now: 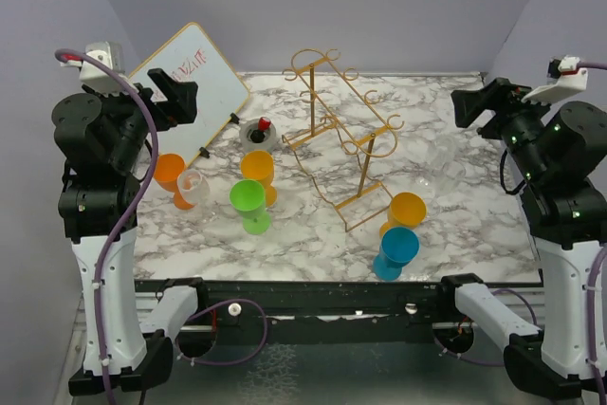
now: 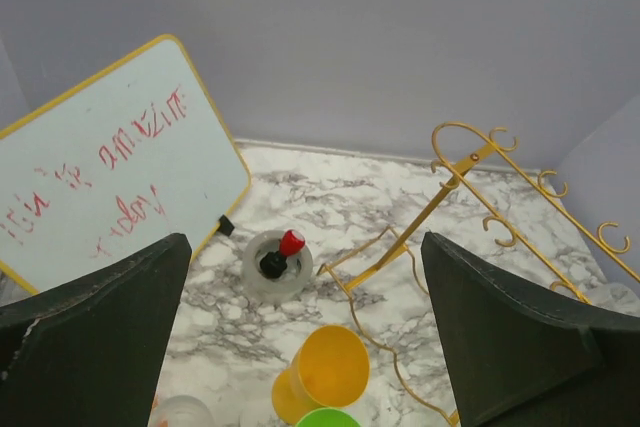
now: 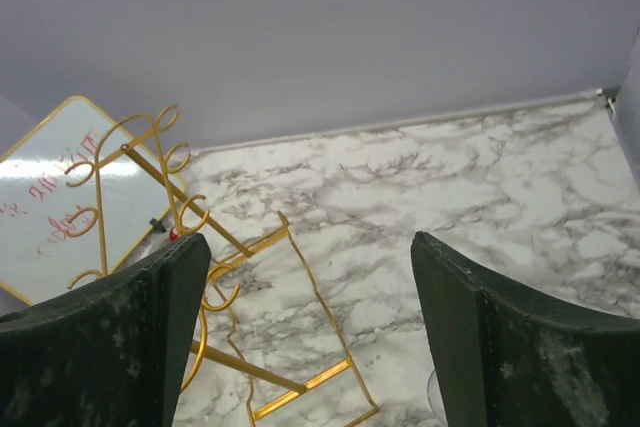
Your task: Place the wine glass upside down on the wine glass rack
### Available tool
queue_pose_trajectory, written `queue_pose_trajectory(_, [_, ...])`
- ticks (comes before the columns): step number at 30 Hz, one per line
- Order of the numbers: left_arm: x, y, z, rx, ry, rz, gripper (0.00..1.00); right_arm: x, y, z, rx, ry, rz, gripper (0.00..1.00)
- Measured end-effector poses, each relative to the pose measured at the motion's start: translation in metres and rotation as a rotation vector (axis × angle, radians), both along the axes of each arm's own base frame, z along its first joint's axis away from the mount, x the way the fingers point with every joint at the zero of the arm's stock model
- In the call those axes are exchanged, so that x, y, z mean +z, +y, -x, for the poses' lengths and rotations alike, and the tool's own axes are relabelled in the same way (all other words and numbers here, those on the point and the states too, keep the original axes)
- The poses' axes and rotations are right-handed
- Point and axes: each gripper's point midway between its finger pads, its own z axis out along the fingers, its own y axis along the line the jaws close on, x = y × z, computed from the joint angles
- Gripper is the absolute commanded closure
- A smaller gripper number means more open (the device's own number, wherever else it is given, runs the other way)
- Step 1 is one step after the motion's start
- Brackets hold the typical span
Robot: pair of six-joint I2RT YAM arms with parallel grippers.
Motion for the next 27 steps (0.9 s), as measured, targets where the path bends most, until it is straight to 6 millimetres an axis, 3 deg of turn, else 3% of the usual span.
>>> queue_pose_trajectory(5, [-0.028,-0.006,0.000,-0.024,0.057,0.016,0.01,-0.030,0.001,-0.006,-0.001,0.100,-0.001,0.08])
queue_pose_trajectory(12, [-0.049,-0.007,0.007,-0.006,0.072,0.040,0.01,-0.061,0.000,-0.007,-0.012,0.208,-0.010,0.25])
queue_pose_trajectory(20, [-0.076,-0.008,0.000,0.004,0.120,0.060,0.01,-0.152,-0.016,-0.027,-0.128,0.514,0.031,0.52])
queue_pose_trajectory(24, [-0.093,-0.013,-0.005,-0.025,0.162,0.070,0.01,-0.195,-0.021,-0.027,-0.156,0.650,0.058,0.57])
queue_pose_trajectory(27, [-0.103,-0.017,-0.010,-0.044,0.192,0.079,0.01,-0.212,-0.024,-0.024,-0.172,0.699,0.070,0.59])
